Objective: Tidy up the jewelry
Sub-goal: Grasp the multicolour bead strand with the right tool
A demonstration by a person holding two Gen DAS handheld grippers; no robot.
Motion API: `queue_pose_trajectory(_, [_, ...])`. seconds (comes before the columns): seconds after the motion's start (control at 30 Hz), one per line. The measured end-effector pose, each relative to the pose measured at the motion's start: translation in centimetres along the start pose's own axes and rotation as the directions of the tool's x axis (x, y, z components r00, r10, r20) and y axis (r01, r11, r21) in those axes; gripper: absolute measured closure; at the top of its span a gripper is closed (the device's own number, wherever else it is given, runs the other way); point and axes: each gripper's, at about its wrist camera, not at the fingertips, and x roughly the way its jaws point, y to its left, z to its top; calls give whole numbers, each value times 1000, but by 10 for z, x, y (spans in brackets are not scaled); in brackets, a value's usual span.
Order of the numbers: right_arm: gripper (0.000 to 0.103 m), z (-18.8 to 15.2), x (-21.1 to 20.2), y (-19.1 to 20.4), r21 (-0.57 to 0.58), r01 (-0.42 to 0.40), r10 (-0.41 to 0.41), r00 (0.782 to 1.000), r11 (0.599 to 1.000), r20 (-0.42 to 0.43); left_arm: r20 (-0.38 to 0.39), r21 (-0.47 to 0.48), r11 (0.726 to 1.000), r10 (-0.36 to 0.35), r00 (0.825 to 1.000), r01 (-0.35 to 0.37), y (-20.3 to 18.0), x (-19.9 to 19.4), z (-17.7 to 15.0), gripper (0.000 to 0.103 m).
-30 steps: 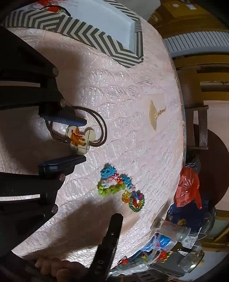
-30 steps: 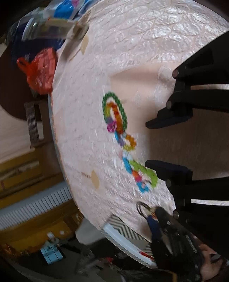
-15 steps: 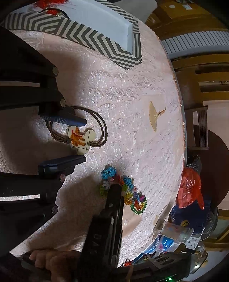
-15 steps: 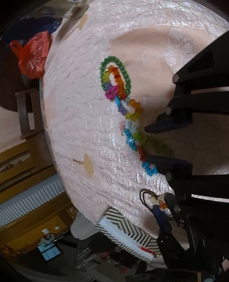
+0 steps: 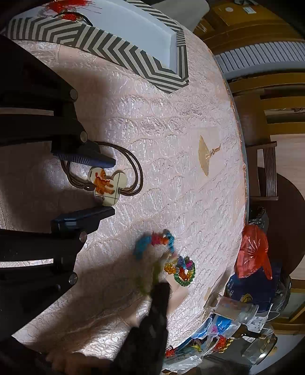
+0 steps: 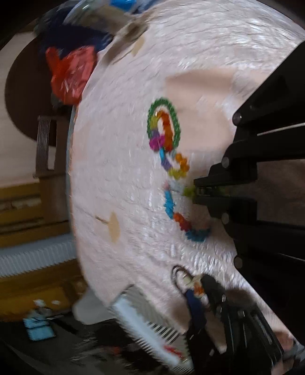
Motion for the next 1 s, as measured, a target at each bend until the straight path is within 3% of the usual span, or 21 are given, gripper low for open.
queue_pose_trajectory(0.23, [96, 9, -75, -18, 57, -67, 56, 981, 996, 184, 0, -4, 1000, -4, 1000, 4, 0, 0, 0, 52])
queue_pose_trajectory(0.37, [96, 7, -95, -36, 139, -128, 90, 964, 982, 250, 12, -20, 999, -36, 999, 36, 6, -4, -1, 53])
queue_pose_trajectory(0.5, [96, 5, -95, -40, 160, -113, 71, 967, 981, 246, 86, -41, 994, -99, 991, 103, 9, -36, 3, 53])
queue_pose_trajectory(0.7, [96, 5, -92, -35, 152, -103, 63, 966, 983, 251, 174, -12, 991, -129, 976, 133, 6, -83, 18, 53])
queue_pose_trajectory(1.0, [96, 7, -95, -21, 123, -74, 41, 967, 990, 250, 184, -42, 991, -117, 976, 127, 21, -95, 21, 53])
